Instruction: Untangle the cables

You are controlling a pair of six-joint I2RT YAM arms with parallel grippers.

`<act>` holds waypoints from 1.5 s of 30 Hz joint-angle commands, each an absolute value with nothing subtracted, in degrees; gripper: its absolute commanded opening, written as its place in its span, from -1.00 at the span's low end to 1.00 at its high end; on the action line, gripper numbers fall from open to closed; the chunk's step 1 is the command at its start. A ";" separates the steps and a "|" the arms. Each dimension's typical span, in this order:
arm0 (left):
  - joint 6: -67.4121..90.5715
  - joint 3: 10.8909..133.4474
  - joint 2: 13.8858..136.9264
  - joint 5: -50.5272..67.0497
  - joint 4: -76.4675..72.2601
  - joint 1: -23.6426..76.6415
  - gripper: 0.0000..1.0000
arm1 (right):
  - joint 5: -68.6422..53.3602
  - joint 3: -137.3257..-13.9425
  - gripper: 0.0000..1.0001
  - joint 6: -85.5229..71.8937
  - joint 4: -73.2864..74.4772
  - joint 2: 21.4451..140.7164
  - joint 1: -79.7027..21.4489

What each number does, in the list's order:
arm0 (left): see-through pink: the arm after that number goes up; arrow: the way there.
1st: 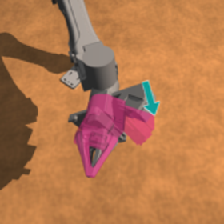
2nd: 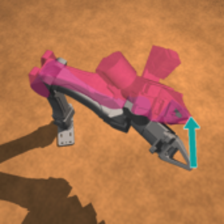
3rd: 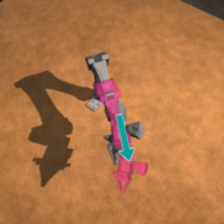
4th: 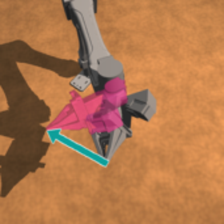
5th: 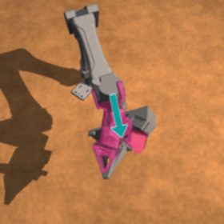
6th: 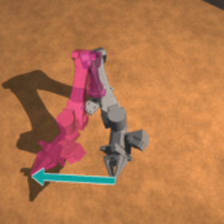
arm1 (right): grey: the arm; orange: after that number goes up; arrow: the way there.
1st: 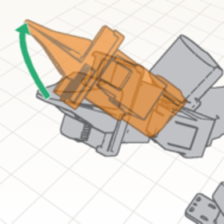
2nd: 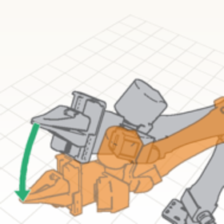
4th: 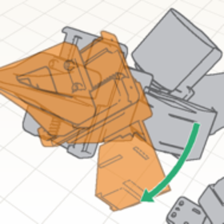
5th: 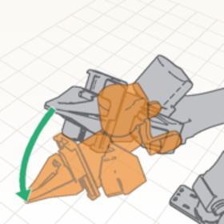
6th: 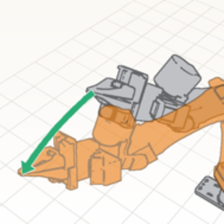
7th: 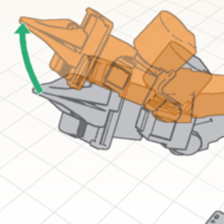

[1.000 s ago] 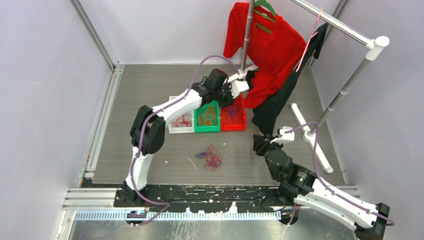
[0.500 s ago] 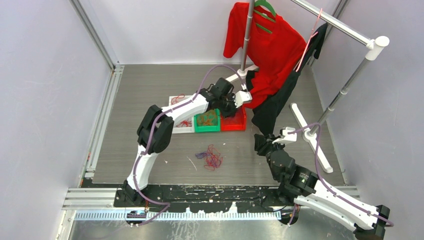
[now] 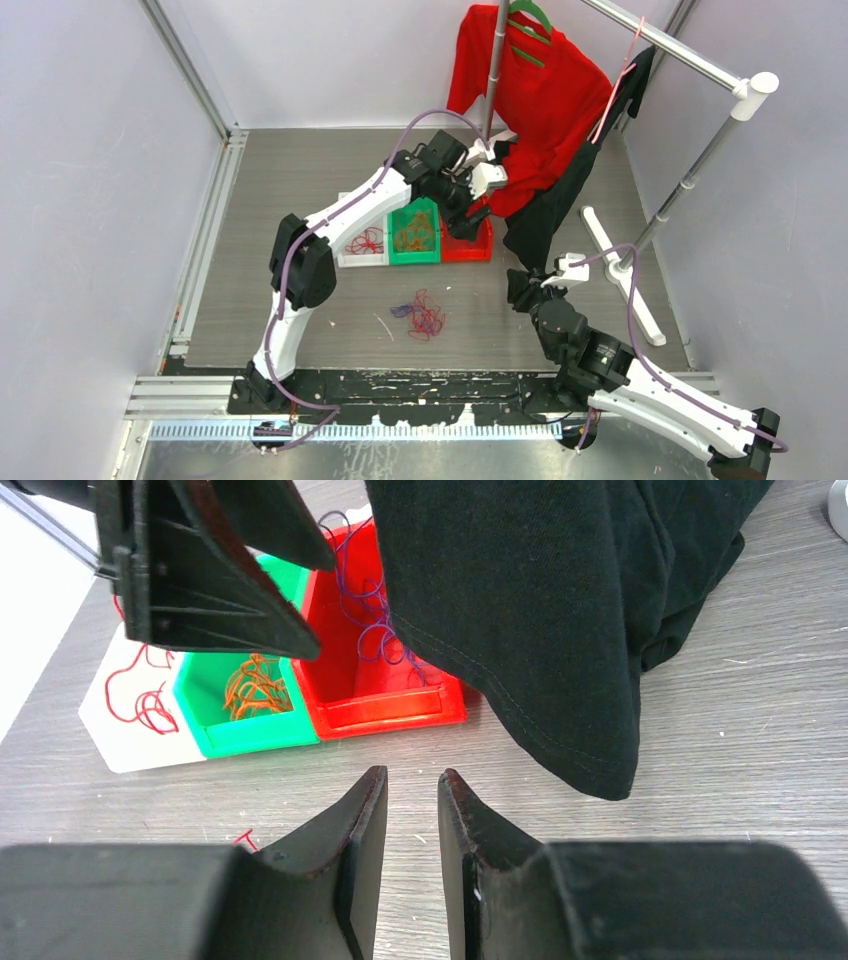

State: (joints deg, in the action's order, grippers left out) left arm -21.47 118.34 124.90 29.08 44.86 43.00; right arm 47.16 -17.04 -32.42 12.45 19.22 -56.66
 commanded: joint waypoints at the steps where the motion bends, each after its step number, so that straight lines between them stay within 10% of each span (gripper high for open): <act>1: -22.23 121.29 120.91 32.52 53.97 42.78 0.58 | 47.02 -19.76 -0.38 -30.30 9.94 20.09 -56.82; 15: -21.88 136.88 123.89 38.43 72.13 41.72 0.24 | 46.82 -20.59 -0.37 -30.21 9.04 22.61 -56.81; 23: -20.97 134.54 121.39 34.14 68.71 37.76 0.73 | 44.72 -20.02 -0.34 -29.01 7.72 23.98 -56.83; 45: -35.72 76.60 98.39 36.03 60.94 40.63 0.36 | 19.08 -15.92 -0.22 -32.96 -23.17 57.53 -56.94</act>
State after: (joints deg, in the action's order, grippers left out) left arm -34.15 79.20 100.40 37.01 69.36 38.39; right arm 21.04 -16.80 -30.24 -13.85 56.40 -56.69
